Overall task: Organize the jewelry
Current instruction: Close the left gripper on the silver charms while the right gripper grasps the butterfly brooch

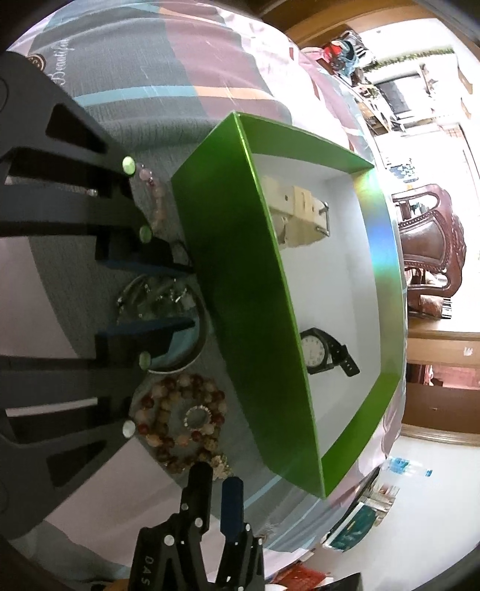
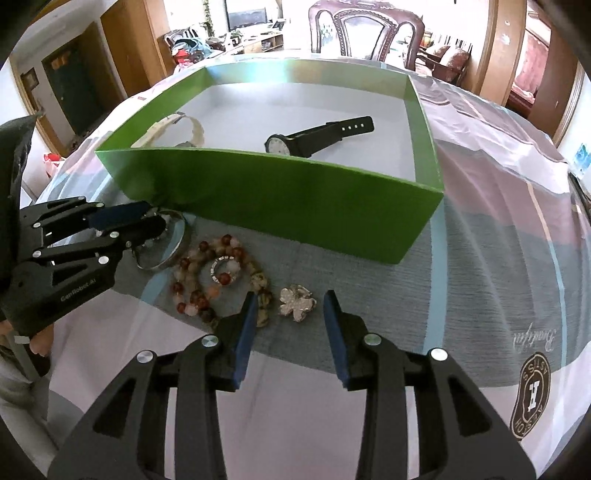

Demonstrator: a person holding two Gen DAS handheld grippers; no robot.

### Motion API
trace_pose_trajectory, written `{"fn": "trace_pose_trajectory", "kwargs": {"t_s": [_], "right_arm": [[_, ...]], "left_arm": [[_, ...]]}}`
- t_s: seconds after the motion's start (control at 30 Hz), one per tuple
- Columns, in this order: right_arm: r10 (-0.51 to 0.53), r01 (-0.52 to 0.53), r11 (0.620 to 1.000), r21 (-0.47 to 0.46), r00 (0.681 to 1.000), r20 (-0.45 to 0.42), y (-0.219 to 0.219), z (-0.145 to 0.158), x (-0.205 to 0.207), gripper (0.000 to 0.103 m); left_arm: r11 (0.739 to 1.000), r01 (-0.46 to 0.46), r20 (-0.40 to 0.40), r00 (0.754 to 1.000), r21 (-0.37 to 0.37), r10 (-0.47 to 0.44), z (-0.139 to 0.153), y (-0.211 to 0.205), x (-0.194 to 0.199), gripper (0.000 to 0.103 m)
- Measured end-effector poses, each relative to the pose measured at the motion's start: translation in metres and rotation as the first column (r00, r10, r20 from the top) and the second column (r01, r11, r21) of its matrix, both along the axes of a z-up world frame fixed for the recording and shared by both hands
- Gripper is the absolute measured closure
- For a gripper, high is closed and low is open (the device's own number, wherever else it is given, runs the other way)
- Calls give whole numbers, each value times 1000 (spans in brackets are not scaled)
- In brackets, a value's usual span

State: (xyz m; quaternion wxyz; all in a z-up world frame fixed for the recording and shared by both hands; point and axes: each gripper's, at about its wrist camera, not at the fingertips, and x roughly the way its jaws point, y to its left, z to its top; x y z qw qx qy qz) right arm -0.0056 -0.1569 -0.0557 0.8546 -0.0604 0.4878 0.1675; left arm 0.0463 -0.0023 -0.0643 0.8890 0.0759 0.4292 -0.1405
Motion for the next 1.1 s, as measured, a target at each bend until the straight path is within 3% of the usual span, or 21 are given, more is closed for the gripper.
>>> {"fn": "trace_pose_trajectory", "kwargs": {"t_s": [0.17,0.33,0.8,0.87,1.0,1.1], "right_arm": [[9,-9,1000,4,1000,18,2,2,-3,93],[-17,16,1000,15,999,29,-3,5,0,97],[-59,56,997,61,997,49,-18,17,2,95],[-39,36,997,63,998,44,-14,15,0,86],[-19,18,999,44,999,31,-6,9,0,82],[-22,21,999,28,1000,18,-2,2,2,71]], "left_arm": [[1000,-14,-4,1000,-13,14,2,4,0,88],[999,-43,12,999,-30,43,7,11,0,95],[997,-64,19,998,-49,65,14,19,0,95],[997,-63,18,998,-48,64,13,19,-1,95],[997,-61,12,998,-45,61,12,19,0,95],[997,-60,11,998,-44,60,12,19,0,95]]}}
